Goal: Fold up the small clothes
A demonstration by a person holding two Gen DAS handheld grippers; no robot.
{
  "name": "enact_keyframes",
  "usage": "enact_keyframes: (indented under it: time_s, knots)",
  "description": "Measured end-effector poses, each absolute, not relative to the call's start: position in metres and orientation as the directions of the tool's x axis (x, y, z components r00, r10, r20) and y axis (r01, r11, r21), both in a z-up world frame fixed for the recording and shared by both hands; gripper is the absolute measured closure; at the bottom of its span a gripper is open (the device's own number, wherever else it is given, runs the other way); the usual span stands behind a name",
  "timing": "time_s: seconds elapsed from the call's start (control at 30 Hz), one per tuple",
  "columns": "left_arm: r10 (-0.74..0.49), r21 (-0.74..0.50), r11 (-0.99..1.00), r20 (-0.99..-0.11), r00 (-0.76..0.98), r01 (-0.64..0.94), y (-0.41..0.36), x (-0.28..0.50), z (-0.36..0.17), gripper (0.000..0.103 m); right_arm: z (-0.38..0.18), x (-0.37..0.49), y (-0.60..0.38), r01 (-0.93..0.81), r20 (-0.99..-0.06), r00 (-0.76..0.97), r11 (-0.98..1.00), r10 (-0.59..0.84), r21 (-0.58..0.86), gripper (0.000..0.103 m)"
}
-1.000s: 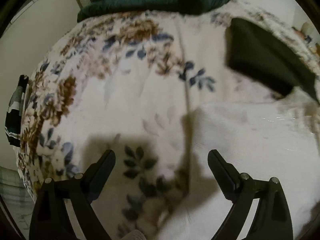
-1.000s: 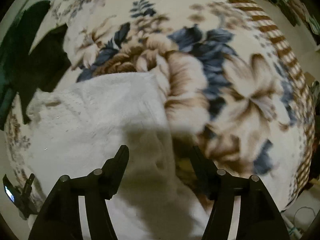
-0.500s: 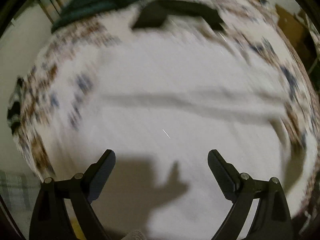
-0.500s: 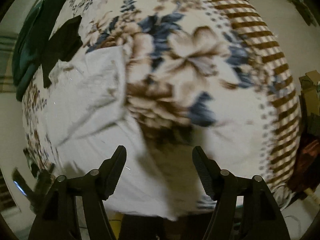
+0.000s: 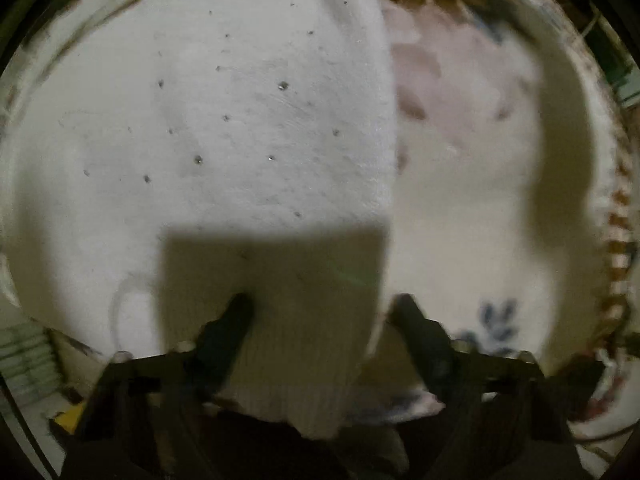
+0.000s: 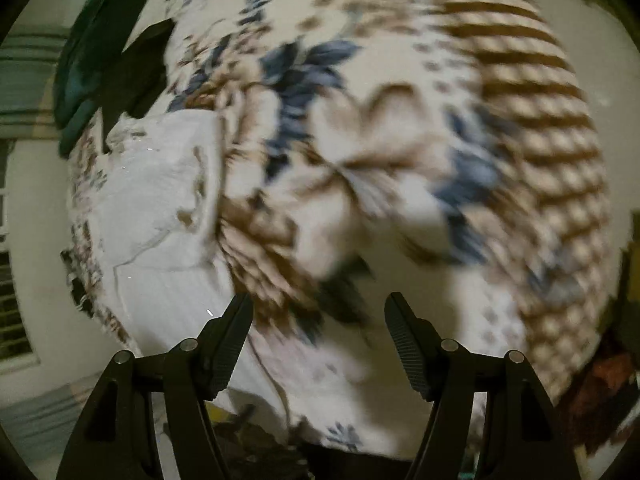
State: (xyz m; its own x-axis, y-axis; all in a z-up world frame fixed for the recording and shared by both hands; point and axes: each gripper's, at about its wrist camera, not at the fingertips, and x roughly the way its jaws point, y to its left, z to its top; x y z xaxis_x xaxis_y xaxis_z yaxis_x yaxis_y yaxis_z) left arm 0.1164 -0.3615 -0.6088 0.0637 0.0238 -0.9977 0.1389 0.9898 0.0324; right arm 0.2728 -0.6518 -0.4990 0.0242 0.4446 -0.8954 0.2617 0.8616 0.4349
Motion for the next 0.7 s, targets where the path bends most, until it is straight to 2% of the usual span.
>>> enact_keyframes:
  time_s: [0.03, 0.07, 0.1, 0.3, 0.37, 0.5, 0.57, 0.6, 0.63, 0.7]
  knots:
    - [0.025, 0.037, 0.99, -0.996, 0.091, 0.133, -0.361, 0.118, -0.606, 0.053, -0.508, 0.285, -0.645, 0.249, -0.878, 0.02, 0.848, 0.477, 0.467, 0.033]
    - [0.047, 0.063, 0.99, -0.991, 0.127, 0.126, -0.36, 0.12, -0.601, 0.081, -0.517, 0.298, -0.637, 0.241, -0.864, 0.019, 0.836, 0.503, 0.492, 0.033]
    - [0.061, 0.079, 0.989, -0.987, 0.146, 0.124, -0.359, 0.121, -0.596, 0.092, -0.526, 0.312, -0.629, 0.235, -0.851, 0.016, 0.825, 0.526, 0.514, 0.032]
    - [0.043, 0.059, 0.995, -0.979, 0.199, 0.074, -0.338, 0.126, -0.568, 0.095, -0.567, 0.394, -0.584, 0.24, -0.791, 0.006, 0.767, 0.612, 0.595, 0.032]
    - [0.044, 0.062, 0.995, -0.975, 0.218, 0.077, -0.333, 0.127, -0.556, 0.095, -0.58, 0.414, -0.574, 0.277, -0.768, 0.004, 0.738, 0.64, 0.616, 0.029]
    - [0.037, 0.059, 0.995, -0.97, 0.241, 0.083, -0.326, 0.129, -0.538, 0.095, -0.596, 0.432, -0.549, 0.315, -0.705, -0.04, 0.679, 0.708, 0.664, 0.027]
    - [0.035, 0.057, 0.995, -0.966, 0.255, 0.079, -0.318, 0.13, -0.528, 0.095, -0.596, 0.432, -0.534, 0.293, -0.698, -0.072, 0.684, 0.712, 0.668, 0.03]
    - [0.031, 0.052, 0.996, -0.965, 0.259, 0.076, -0.318, 0.131, -0.524, 0.095, -0.593, 0.431, -0.526, 0.271, -0.71, -0.078, 0.7, 0.7, 0.66, 0.05]
    - [0.023, 0.043, 0.997, -0.965, 0.263, 0.07, -0.311, 0.129, -0.521, 0.095, -0.589, 0.43, -0.518, 0.245, -0.729, -0.084, 0.723, 0.68, 0.646, 0.085]
    - [0.01, 0.023, 0.999, -0.961, 0.275, 0.044, -0.296, 0.131, -0.51, 0.095, -0.579, 0.429, -0.509, 0.229, -0.773, -0.084, 0.767, 0.628, 0.599, 0.087]
